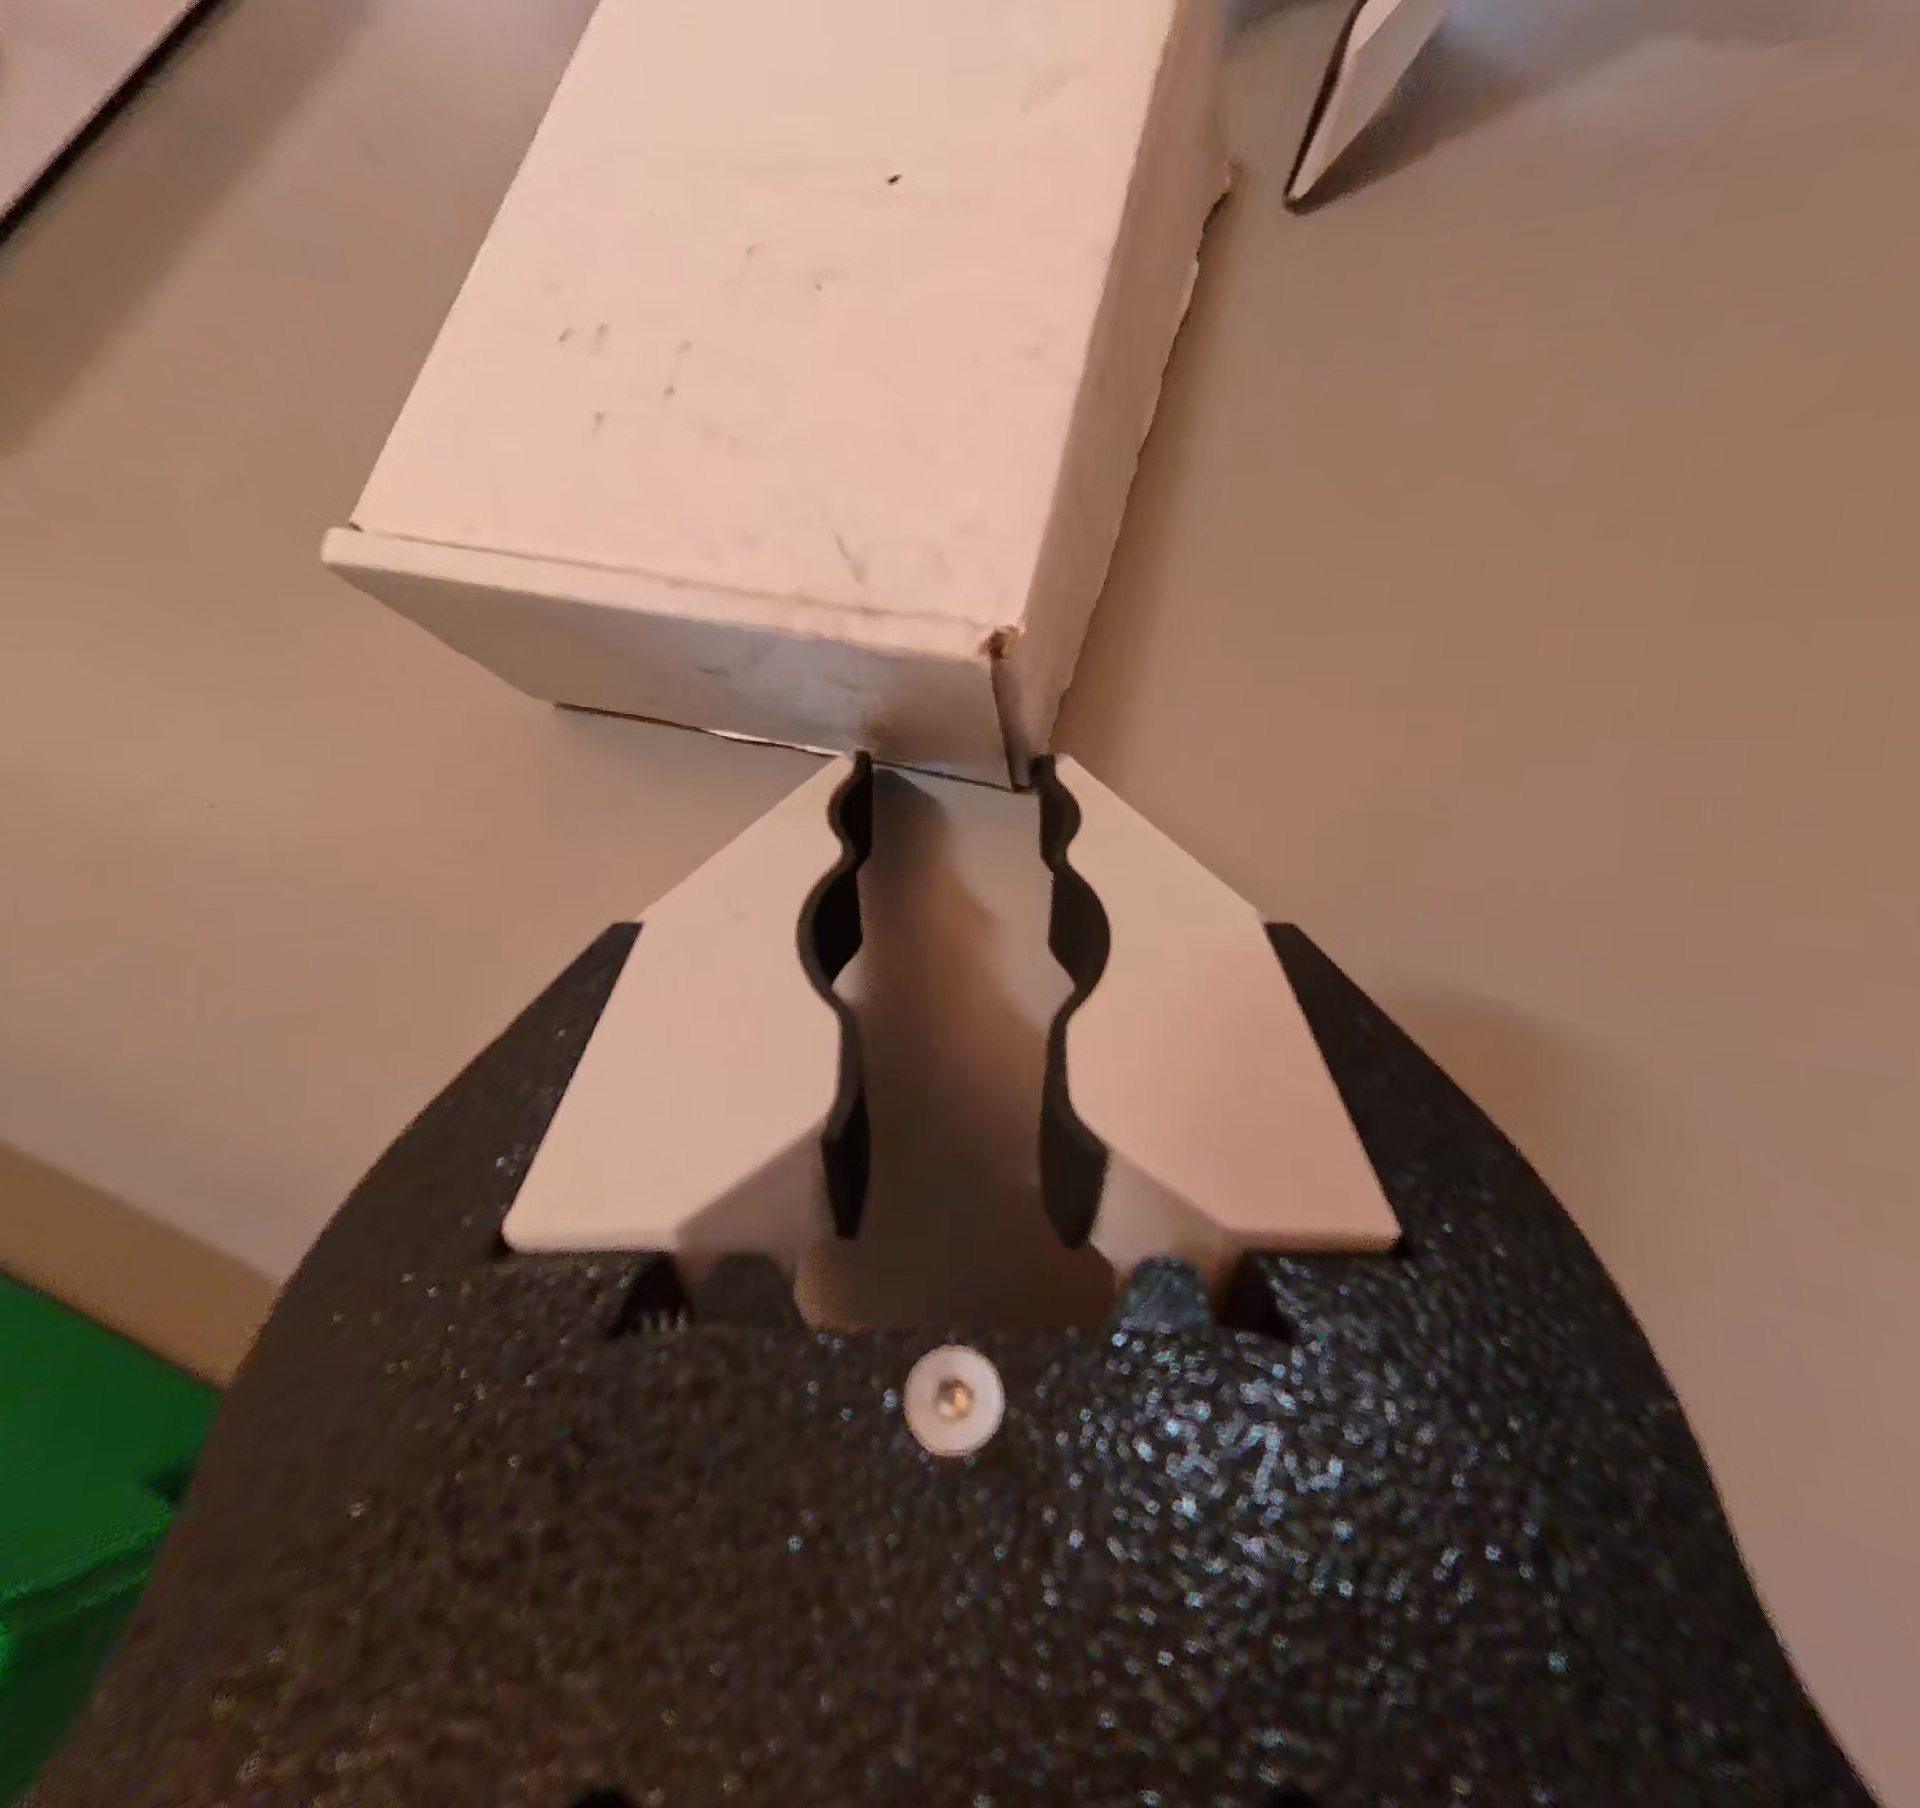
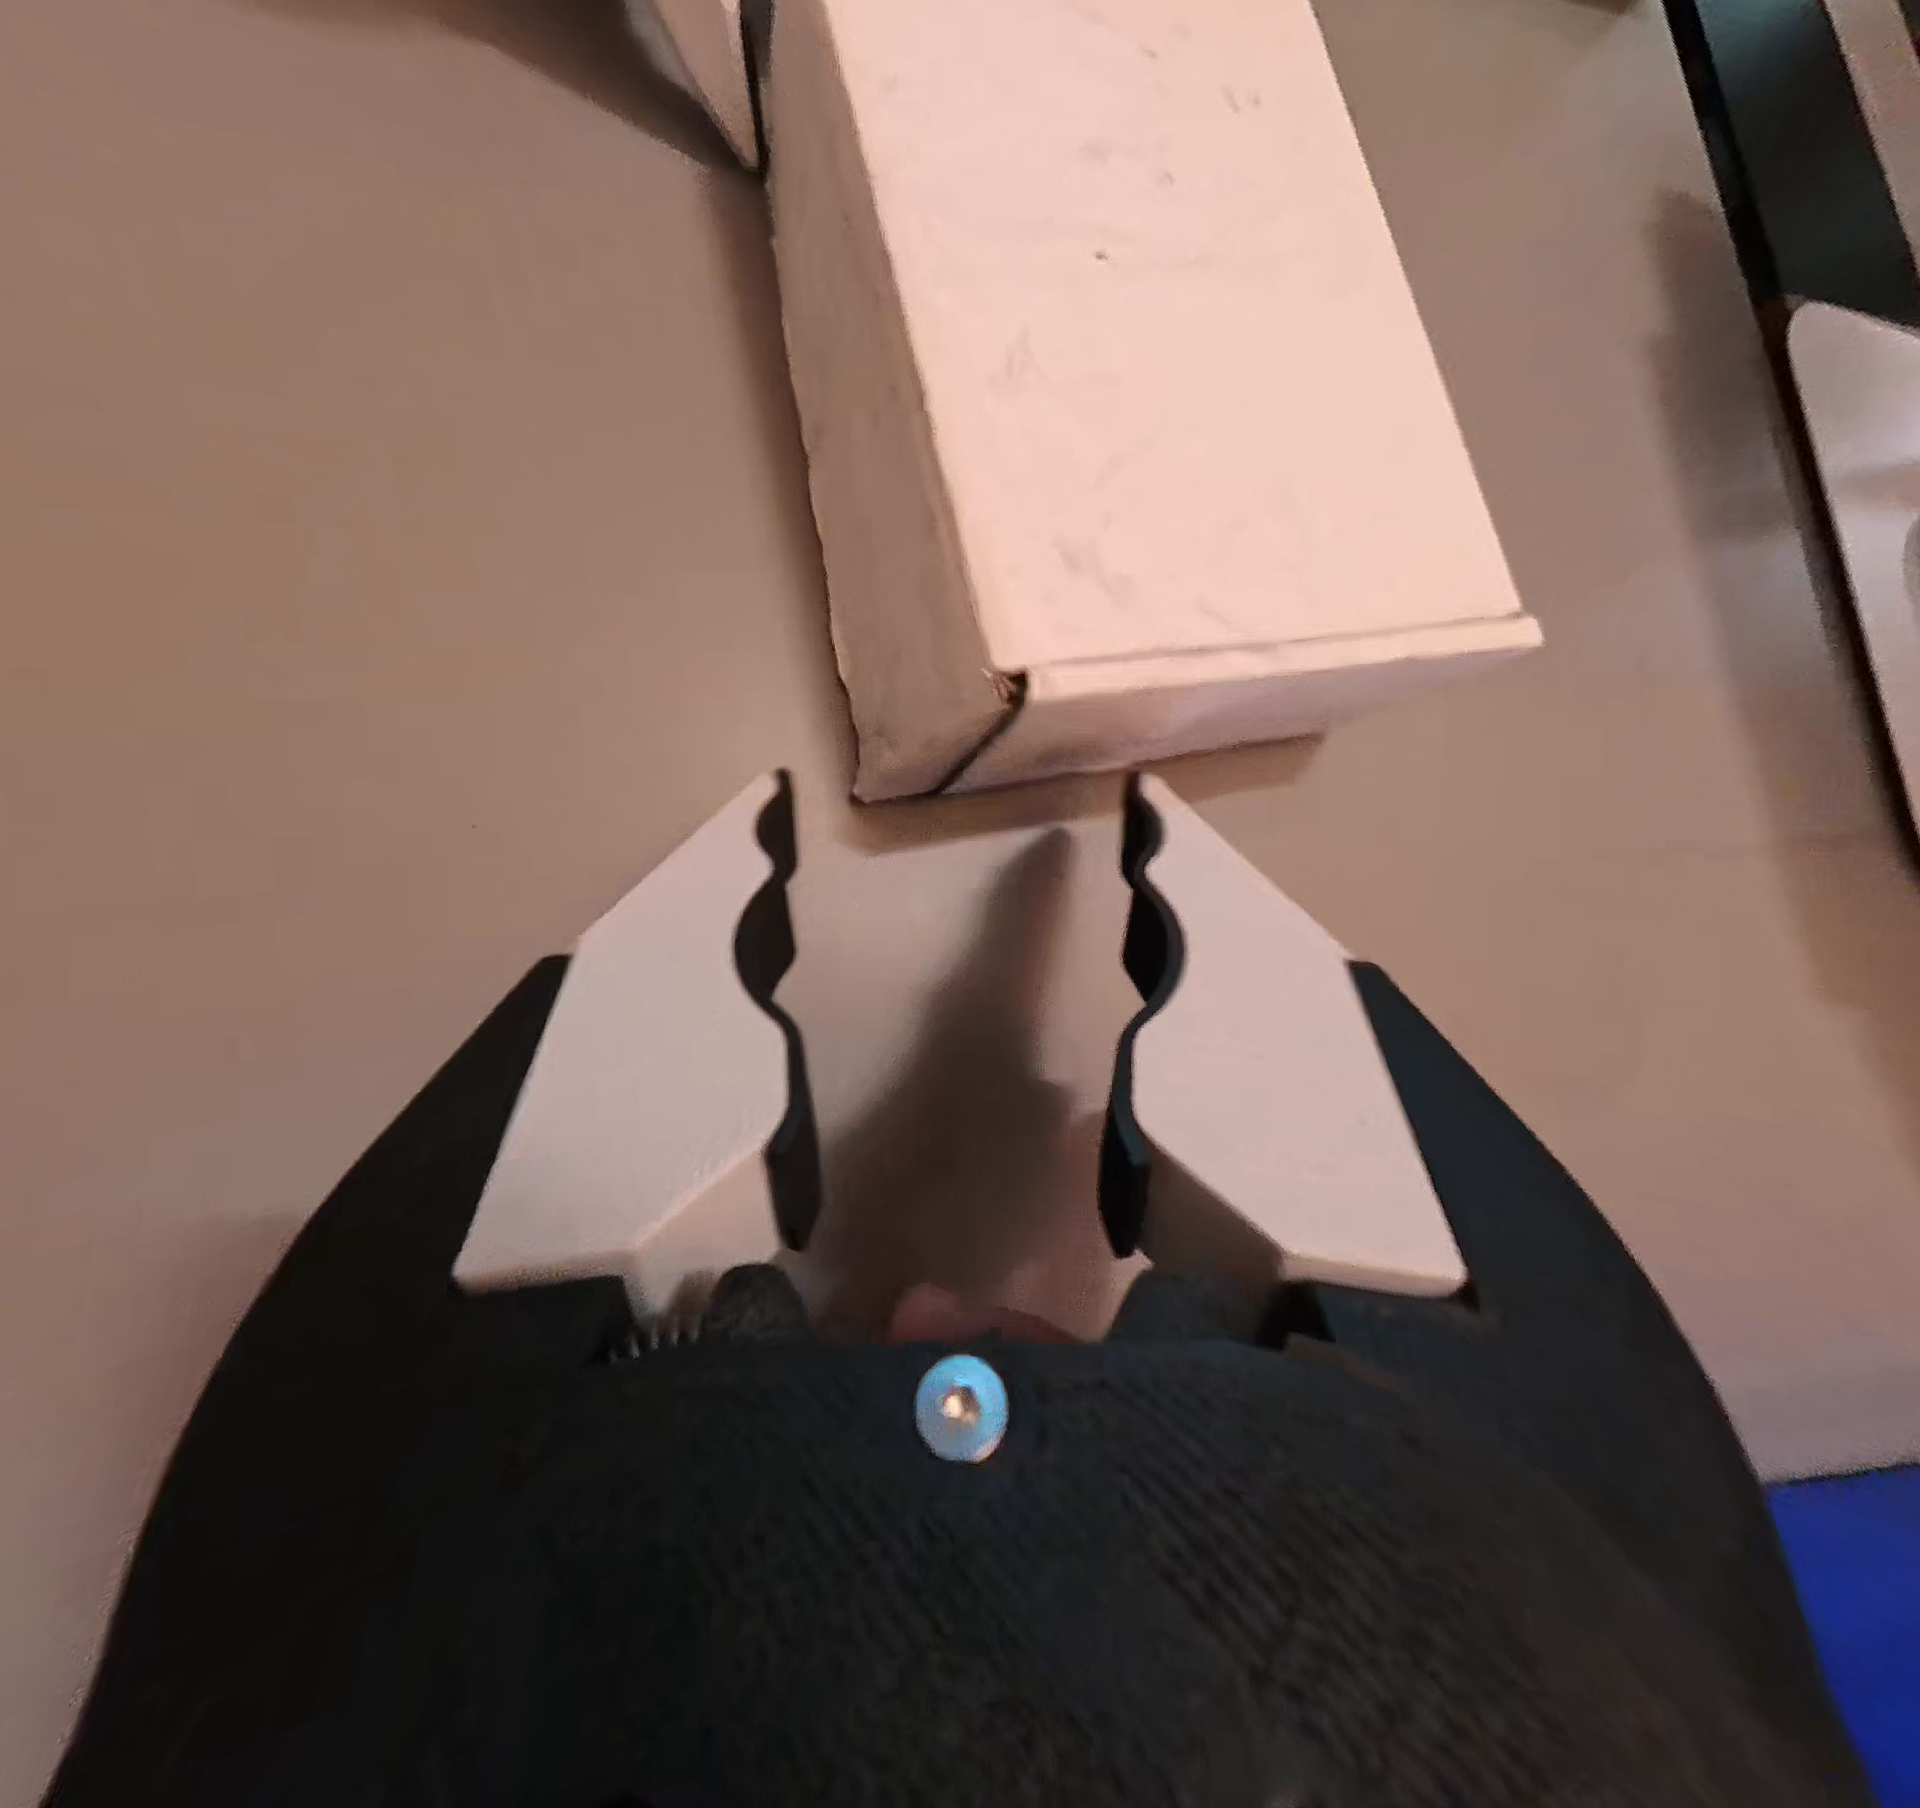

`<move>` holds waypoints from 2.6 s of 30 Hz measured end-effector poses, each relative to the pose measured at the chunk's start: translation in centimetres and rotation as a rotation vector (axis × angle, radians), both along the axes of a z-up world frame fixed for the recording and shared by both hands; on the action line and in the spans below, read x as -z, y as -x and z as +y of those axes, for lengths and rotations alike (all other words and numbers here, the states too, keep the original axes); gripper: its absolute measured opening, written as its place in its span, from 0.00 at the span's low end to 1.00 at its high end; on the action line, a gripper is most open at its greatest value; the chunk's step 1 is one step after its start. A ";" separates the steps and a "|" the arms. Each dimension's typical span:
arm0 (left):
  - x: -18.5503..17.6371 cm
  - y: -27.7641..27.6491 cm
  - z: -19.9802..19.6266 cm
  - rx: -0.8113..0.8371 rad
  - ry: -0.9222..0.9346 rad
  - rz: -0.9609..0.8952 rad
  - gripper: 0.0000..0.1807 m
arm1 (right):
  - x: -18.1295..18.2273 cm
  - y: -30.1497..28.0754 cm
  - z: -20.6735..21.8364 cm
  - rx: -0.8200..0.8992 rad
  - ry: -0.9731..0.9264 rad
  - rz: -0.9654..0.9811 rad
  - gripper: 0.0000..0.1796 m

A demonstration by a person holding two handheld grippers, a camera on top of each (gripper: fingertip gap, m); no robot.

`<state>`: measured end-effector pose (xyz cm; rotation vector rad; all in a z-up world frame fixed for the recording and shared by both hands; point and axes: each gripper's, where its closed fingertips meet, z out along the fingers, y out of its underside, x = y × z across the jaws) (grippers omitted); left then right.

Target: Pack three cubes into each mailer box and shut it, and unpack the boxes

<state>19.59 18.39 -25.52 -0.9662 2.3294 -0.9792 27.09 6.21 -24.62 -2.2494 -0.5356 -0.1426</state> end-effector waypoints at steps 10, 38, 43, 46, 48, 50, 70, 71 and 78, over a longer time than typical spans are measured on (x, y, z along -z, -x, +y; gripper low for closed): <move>-1.0 -0.8 -0.2 0.022 0.059 -0.031 0.22 | 0.0 -0.5 0.5 -0.009 -0.038 0.138 0.27; -2.1 -0.3 0.8 -0.126 0.036 -0.145 0.40 | -5.6 0.4 1.2 0.137 -0.063 -0.021 0.64; -3.4 1.3 0.4 -0.227 0.173 -0.146 0.44 | -5.7 -0.7 5.1 0.027 0.112 -0.175 0.70; -3.0 2.8 -0.5 -0.214 0.165 -0.118 0.45 | -5.2 -1.0 8.0 -0.068 0.199 -0.194 0.70; -2.8 3.8 -1.0 -0.196 0.159 -0.103 0.47 | -4.7 -0.4 9.7 -0.131 0.247 -0.145 0.70; -2.8 4.4 -1.3 -0.183 0.175 -0.094 0.48 | -3.6 0.0 10.4 -0.179 0.336 -0.112 0.69; -3.6 5.0 -1.1 -0.193 0.257 -0.102 0.49 | -12.2 -6.0 3.0 -0.142 0.583 -0.191 0.72; -3.5 5.0 -1.2 -0.190 0.248 -0.101 0.49 | -14.0 -7.9 1.2 -0.106 0.587 -0.223 0.72; -2.7 5.1 -1.8 -0.173 0.176 -0.082 0.49 | -16.6 -22.4 -11.1 0.159 0.679 -0.295 0.72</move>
